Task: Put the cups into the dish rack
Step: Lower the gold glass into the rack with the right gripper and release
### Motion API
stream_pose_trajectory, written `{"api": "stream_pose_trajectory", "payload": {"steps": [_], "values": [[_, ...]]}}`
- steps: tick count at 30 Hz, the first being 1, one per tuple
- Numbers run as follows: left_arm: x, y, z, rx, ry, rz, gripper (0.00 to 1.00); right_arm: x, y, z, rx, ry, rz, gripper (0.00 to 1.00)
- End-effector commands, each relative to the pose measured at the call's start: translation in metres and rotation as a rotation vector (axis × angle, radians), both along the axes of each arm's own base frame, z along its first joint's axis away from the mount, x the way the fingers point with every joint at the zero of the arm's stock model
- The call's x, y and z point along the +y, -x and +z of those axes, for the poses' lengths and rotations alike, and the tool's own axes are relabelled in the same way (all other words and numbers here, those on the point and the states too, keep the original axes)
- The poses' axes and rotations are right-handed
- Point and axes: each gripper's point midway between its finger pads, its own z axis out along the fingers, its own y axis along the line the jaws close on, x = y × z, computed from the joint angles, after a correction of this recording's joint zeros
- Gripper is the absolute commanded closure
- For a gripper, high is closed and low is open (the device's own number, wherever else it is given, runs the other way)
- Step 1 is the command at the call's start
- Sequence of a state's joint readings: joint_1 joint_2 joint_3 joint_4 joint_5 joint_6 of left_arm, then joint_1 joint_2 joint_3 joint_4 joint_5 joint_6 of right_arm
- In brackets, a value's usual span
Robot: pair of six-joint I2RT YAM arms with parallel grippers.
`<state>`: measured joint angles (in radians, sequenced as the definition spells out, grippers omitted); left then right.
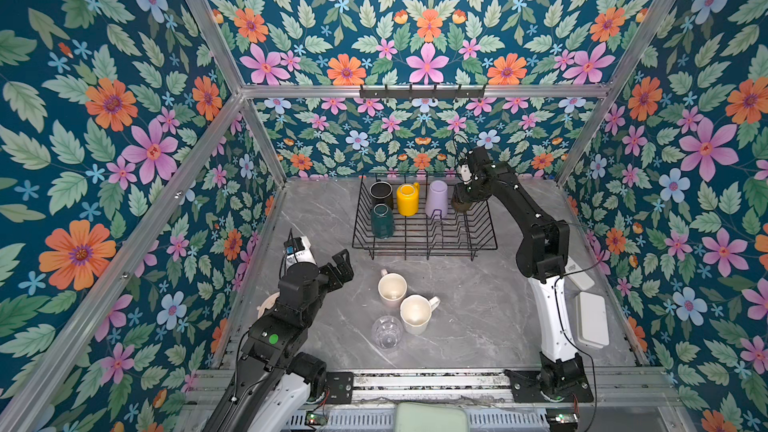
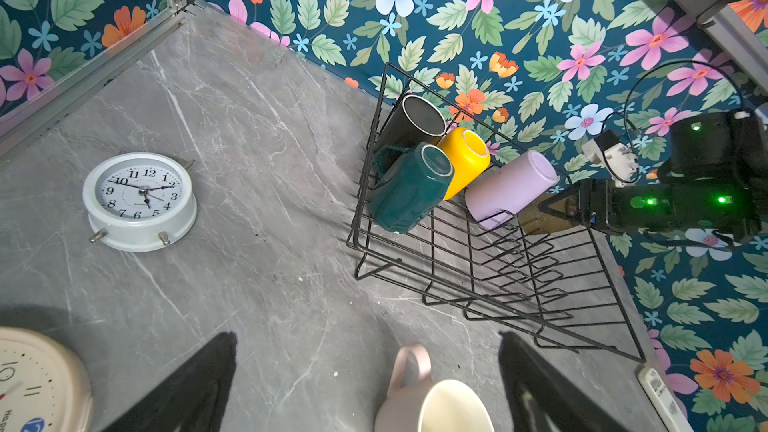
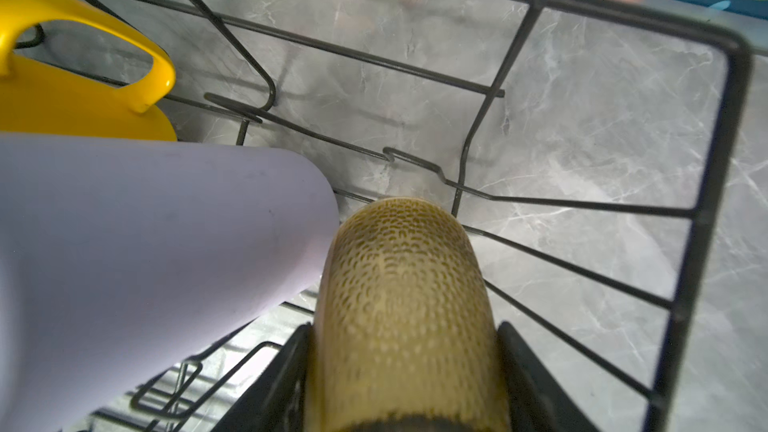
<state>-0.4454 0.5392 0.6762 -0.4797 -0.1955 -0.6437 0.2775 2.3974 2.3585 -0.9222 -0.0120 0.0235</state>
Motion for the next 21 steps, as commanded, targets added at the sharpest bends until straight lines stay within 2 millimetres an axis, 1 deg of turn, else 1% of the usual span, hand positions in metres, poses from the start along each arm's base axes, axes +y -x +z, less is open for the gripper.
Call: {"api": "stream_pose_trajectory", "payload": {"steps": [1,5,7,8,14,16,18,21], "values": [[0.002,0.005,-0.004,0.026,0.005,0.008,0.00,0.001,0.002,0.001,0.006,-0.002,0.000,0.43],[0.003,0.011,-0.008,0.047,0.013,0.000,0.00,0.004,0.002,0.003,0.008,-0.021,0.008,0.29],[0.003,0.014,-0.011,0.059,0.024,0.002,0.00,0.005,0.003,0.002,0.012,-0.025,0.010,0.26],[0.004,0.016,-0.010,0.063,0.036,0.008,0.00,0.005,0.002,0.002,0.012,-0.028,0.009,0.22],[0.007,0.026,-0.012,0.073,0.071,0.011,0.00,0.004,0.003,0.006,0.008,-0.024,0.005,0.21],[0.005,0.029,-0.015,0.089,0.075,0.003,0.00,0.003,0.005,0.013,-0.002,-0.026,0.001,0.20],[0.001,0.030,-0.020,0.112,0.080,-0.019,0.01,0.002,0.007,0.025,-0.024,-0.037,-0.004,0.20],[-0.009,0.031,-0.030,0.165,0.087,-0.066,0.03,0.001,0.016,0.048,-0.071,-0.072,-0.025,0.20]]}}
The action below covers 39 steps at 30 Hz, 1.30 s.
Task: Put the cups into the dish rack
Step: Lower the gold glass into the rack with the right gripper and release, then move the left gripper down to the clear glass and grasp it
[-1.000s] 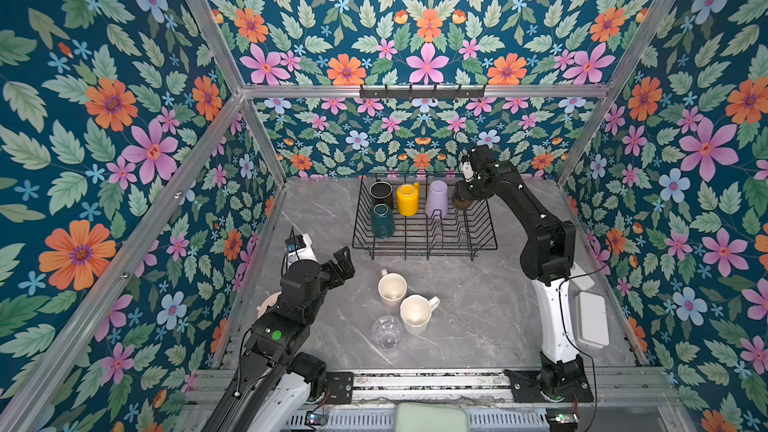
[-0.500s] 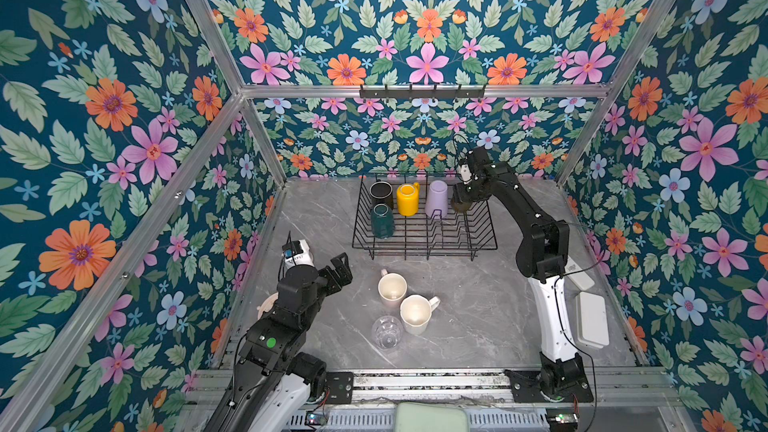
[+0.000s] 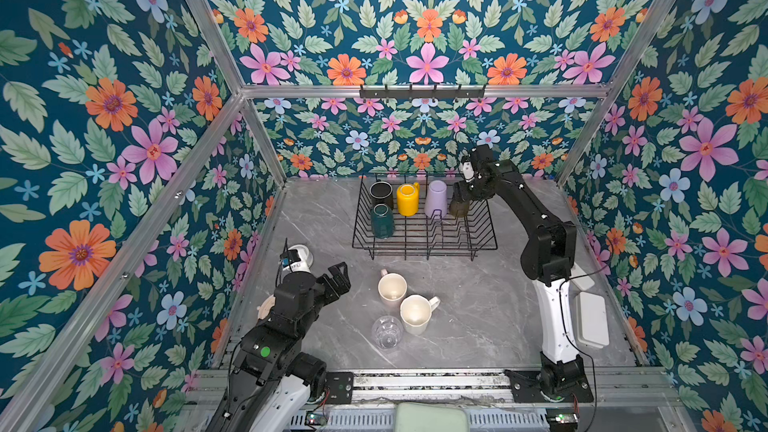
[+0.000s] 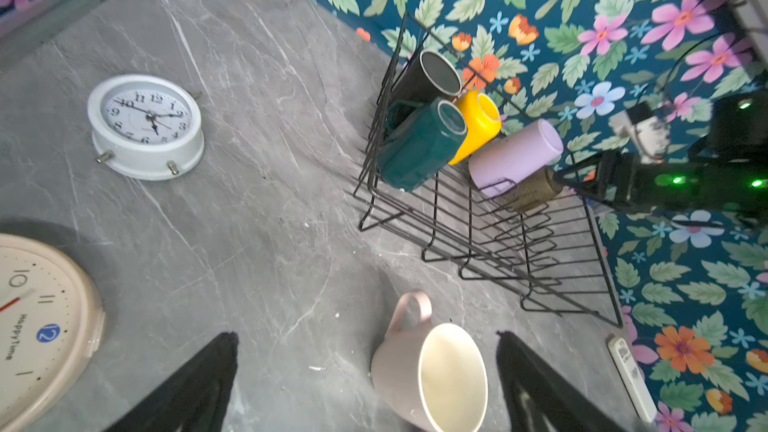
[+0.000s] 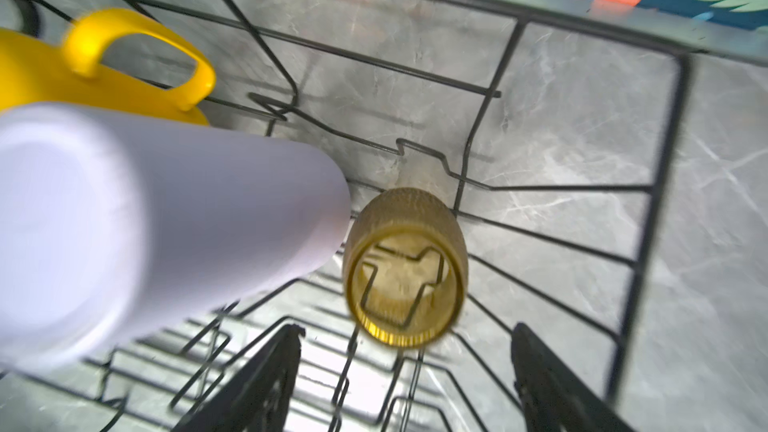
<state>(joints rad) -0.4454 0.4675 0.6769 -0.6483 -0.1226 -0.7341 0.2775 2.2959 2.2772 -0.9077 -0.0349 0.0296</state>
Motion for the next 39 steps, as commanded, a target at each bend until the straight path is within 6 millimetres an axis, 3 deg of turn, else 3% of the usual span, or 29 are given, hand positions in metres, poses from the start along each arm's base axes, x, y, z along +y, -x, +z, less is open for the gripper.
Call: {"api": "stream_pose_trajectory", "payload": {"steps": [1,7,15,16,21,33,39], "values": [[-0.013,0.004,-0.014,0.071,0.023,-0.065,0.04,0.001,0.007,0.028,-0.064,-0.065,-0.039,0.20],[-0.039,0.016,-0.042,0.197,0.046,-0.208,0.12,0.006,0.041,0.069,-0.169,-0.240,-0.072,0.20],[-0.052,0.039,-0.055,0.268,0.094,-0.310,0.19,0.006,0.094,0.080,-0.198,-0.332,-0.064,0.20],[-0.053,0.042,-0.057,0.277,0.099,-0.317,0.20,0.004,0.104,0.094,-0.226,-0.347,-0.060,0.20],[-0.058,0.057,-0.069,0.330,0.106,-0.371,0.24,0.000,0.132,0.103,-0.250,-0.377,-0.057,0.20],[-0.069,0.067,-0.088,0.411,0.023,-0.440,0.27,0.000,0.169,0.096,-0.236,-0.386,-0.052,0.20],[-0.089,0.074,-0.096,0.436,-0.020,-0.511,0.28,-0.001,0.181,0.089,-0.222,-0.385,-0.050,0.20]]}}
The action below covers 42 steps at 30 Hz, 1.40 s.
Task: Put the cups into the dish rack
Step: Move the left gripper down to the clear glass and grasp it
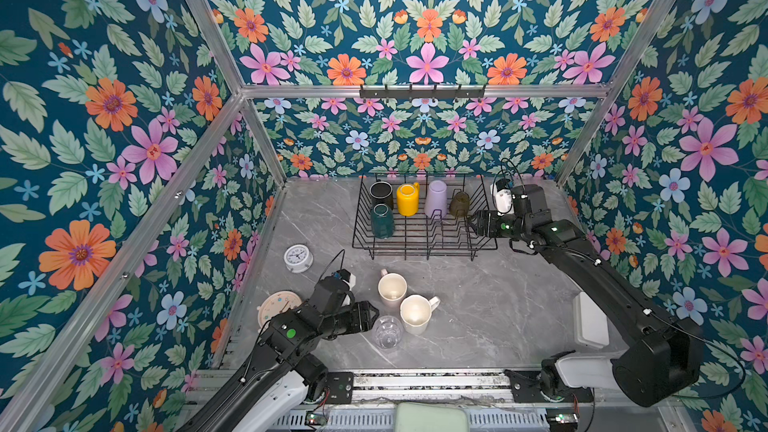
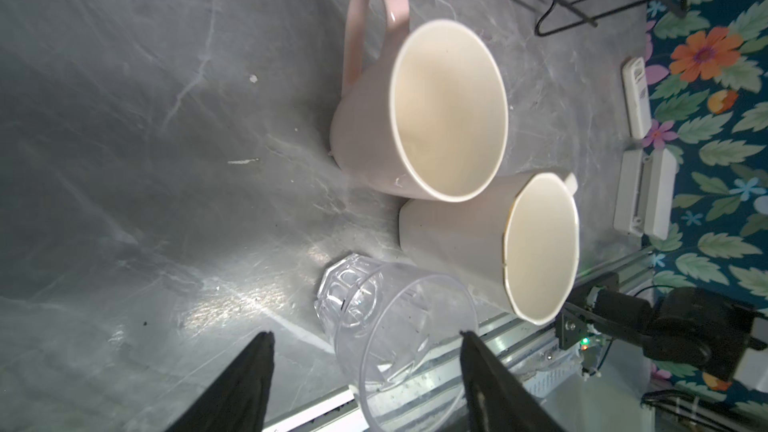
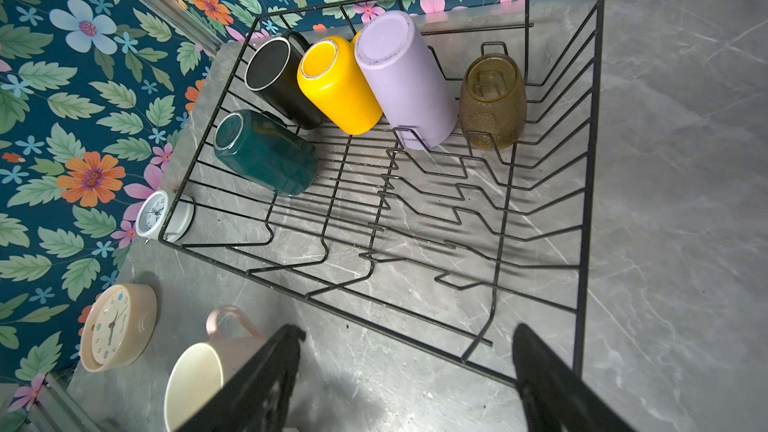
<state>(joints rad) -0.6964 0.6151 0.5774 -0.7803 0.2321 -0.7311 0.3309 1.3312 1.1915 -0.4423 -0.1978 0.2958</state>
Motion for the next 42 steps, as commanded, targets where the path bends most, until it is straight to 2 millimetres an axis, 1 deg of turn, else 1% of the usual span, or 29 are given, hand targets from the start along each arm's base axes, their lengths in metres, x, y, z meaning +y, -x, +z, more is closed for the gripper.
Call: {"api": "stream_pose_trajectory", "payload": {"steps": [1,7,13,19,21,26,28,35,37,41,42], "values": [[-0.008,-0.001,-0.004,-0.012,-0.026,-0.008,0.29,0.000,0.001,0.002,-0.011,-0.010,-0.010,0.20],[-0.016,0.010,-0.021,0.007,-0.128,-0.044,0.30,-0.001,0.010,0.000,-0.003,-0.012,-0.003,0.20],[-0.014,0.019,-0.034,0.028,-0.224,-0.052,0.38,0.000,0.016,-0.002,0.000,-0.029,0.004,0.20],[-0.012,0.021,-0.044,0.040,-0.325,-0.065,0.47,0.000,0.020,-0.007,0.009,-0.035,0.005,0.20],[-0.013,0.021,-0.045,0.043,-0.336,-0.068,0.51,0.000,0.021,-0.008,0.010,-0.037,0.005,0.20],[-0.011,0.021,-0.043,0.039,-0.339,-0.058,0.66,0.000,0.024,-0.010,0.013,-0.039,0.009,0.20],[-0.010,0.023,-0.042,0.042,-0.330,-0.058,0.68,0.000,0.025,-0.011,0.016,-0.041,0.011,0.20],[-0.010,0.026,-0.045,0.052,-0.327,-0.065,0.86,0.001,0.028,-0.012,0.018,-0.058,0.015,0.20],[-0.010,0.026,-0.045,0.054,-0.331,-0.065,0.87,0.002,0.029,-0.010,0.016,-0.062,0.016,0.20],[-0.009,0.025,-0.042,0.050,-0.335,-0.062,1.00,0.001,0.031,-0.009,0.014,-0.065,0.017,0.20],[-0.003,0.027,-0.042,0.054,-0.357,-0.060,1.00,0.001,0.031,-0.010,0.015,-0.065,0.018,0.20]]}}
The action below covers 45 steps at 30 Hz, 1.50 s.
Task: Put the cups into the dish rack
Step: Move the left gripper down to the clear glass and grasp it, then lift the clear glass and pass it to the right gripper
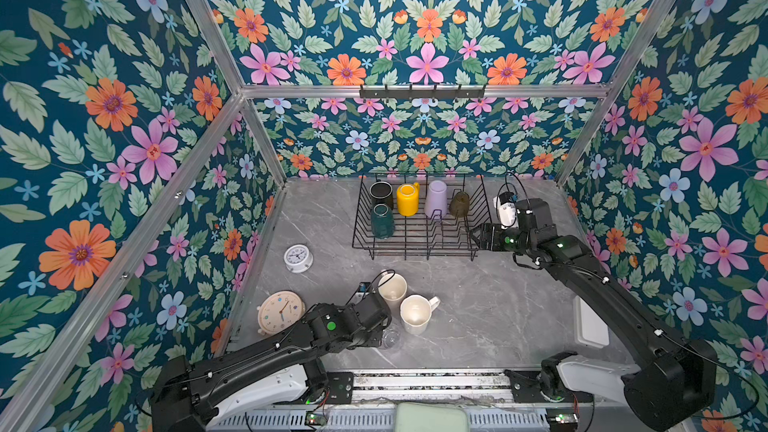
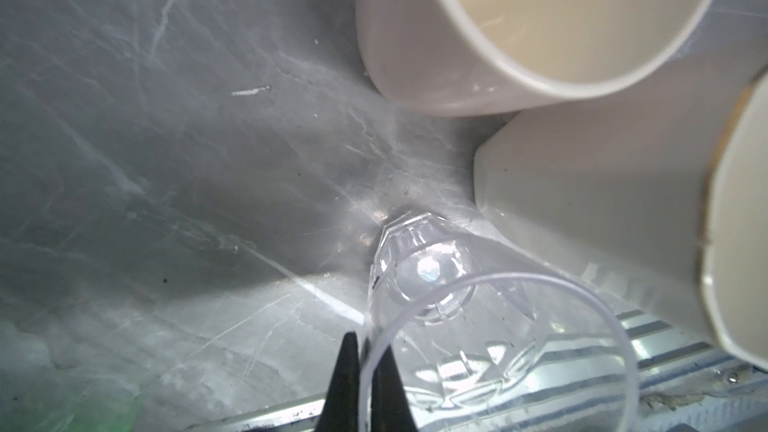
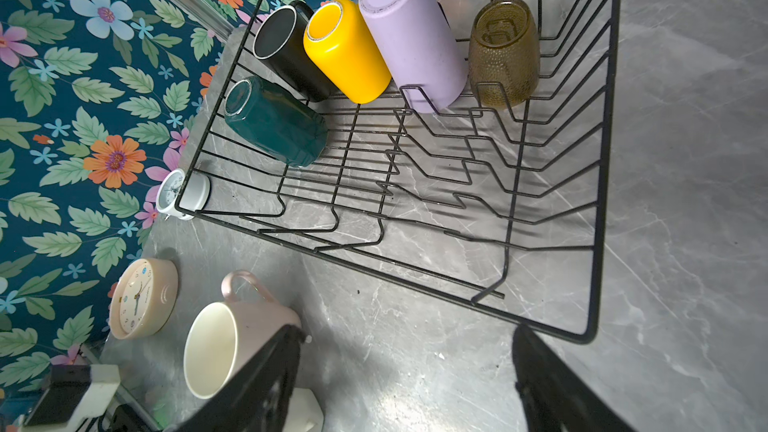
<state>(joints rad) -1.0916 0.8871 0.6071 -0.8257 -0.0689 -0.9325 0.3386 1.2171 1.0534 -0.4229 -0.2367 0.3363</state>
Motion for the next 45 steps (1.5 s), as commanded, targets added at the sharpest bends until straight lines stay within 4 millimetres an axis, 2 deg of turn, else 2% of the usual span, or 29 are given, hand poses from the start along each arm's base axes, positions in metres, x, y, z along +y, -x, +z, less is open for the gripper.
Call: {"api": "stream_pose_trajectory", "payload": {"steps": [1,8,15,18,20,26,29,34,41,45], "values": [[0.011,0.000,0.006,-0.010,-0.036,0.011,1.00,0.003,0.000,0.006,-0.016,-0.020,0.006,0.20],[0.023,-0.001,0.047,-0.091,0.065,0.052,1.00,0.007,0.005,0.013,-0.025,-0.057,0.027,0.20],[0.030,-0.014,0.116,-0.287,0.257,0.084,1.00,0.017,0.013,0.032,-0.070,-0.134,0.079,0.20],[0.021,-0.025,0.149,-0.404,0.363,0.068,1.00,0.025,0.019,0.039,-0.105,-0.177,0.129,0.19],[0.007,-0.034,0.172,-0.492,0.451,0.041,1.00,0.029,0.023,0.045,-0.126,-0.206,0.160,0.19],[-0.020,-0.049,0.209,-0.653,0.535,-0.035,1.00,0.050,0.051,0.074,-0.210,-0.340,0.339,0.16],[-0.029,-0.054,0.221,-0.721,0.571,-0.058,1.00,0.058,0.068,0.088,-0.255,-0.408,0.416,0.14],[-0.045,-0.056,0.236,-0.761,0.626,-0.099,1.00,0.065,0.086,0.100,-0.292,-0.480,0.504,0.11],[-0.083,-0.064,0.230,-0.698,0.723,-0.186,1.00,0.073,0.119,0.119,-0.385,-0.592,0.670,0.06],[-0.091,-0.078,0.229,-0.646,0.821,-0.202,1.00,0.069,0.132,0.122,-0.425,-0.594,0.692,0.04]]}}
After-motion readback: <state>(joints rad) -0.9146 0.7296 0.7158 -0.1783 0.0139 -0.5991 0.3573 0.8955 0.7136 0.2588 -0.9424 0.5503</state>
